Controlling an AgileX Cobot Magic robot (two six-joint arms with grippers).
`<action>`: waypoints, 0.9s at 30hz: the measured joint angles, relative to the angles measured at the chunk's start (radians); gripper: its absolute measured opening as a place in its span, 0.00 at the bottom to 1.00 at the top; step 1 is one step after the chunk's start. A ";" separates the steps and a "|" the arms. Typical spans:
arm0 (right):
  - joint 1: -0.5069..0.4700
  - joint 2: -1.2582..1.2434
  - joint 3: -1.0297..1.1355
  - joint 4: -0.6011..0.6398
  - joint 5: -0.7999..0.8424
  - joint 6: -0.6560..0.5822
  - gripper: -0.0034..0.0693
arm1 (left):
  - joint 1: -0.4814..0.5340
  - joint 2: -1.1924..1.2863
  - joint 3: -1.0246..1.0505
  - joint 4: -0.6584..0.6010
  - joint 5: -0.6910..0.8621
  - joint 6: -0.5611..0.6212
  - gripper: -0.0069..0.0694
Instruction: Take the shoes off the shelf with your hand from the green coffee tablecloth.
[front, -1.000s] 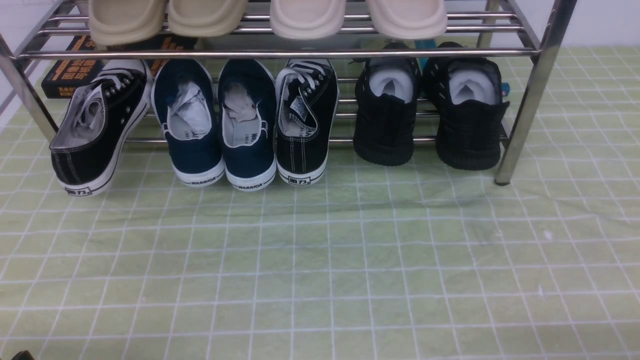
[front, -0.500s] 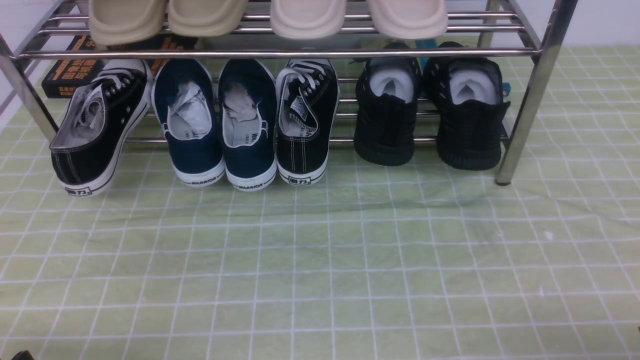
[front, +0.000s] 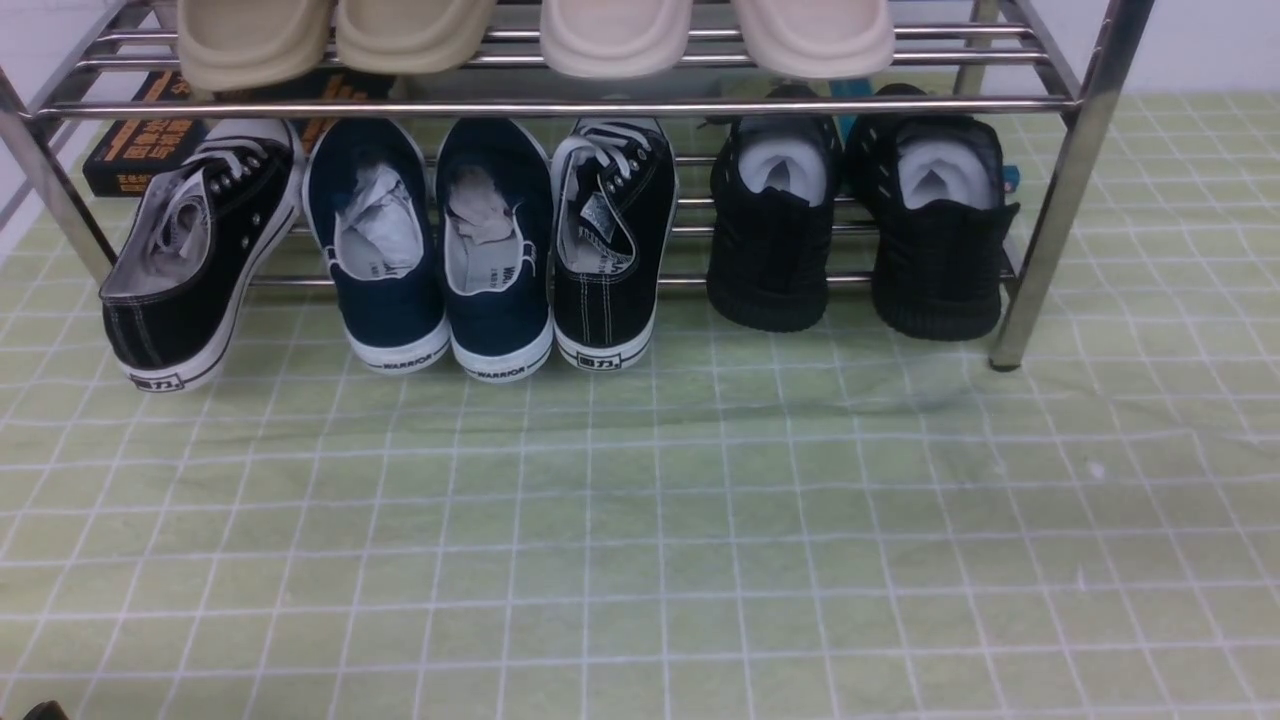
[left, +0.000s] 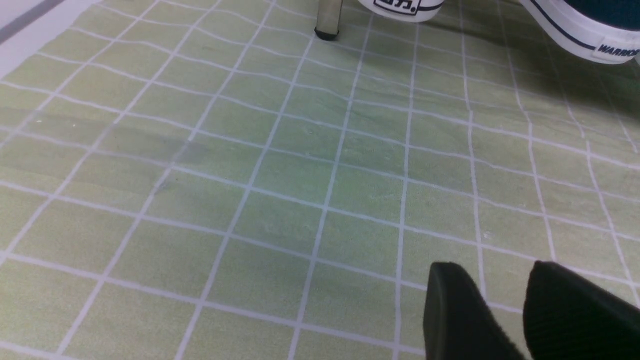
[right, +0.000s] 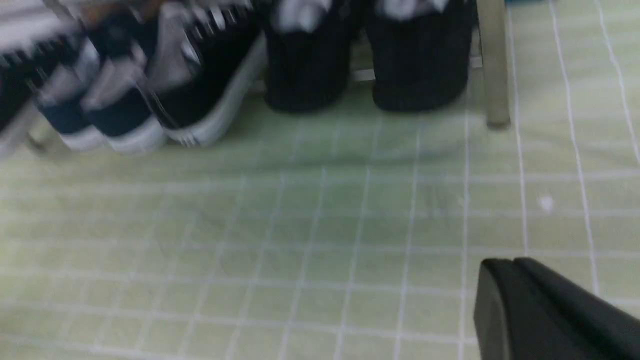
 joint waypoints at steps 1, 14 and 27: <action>0.000 0.110 -0.058 -0.013 0.053 -0.013 0.06 | 0.000 0.000 0.000 0.000 0.000 0.000 0.41; 0.099 0.756 -0.519 0.051 0.039 -0.224 0.43 | 0.000 0.000 0.000 0.000 0.000 0.000 0.41; 0.256 1.000 -0.691 -0.253 -0.246 0.018 0.53 | 0.000 0.000 0.000 0.000 0.000 0.000 0.41</action>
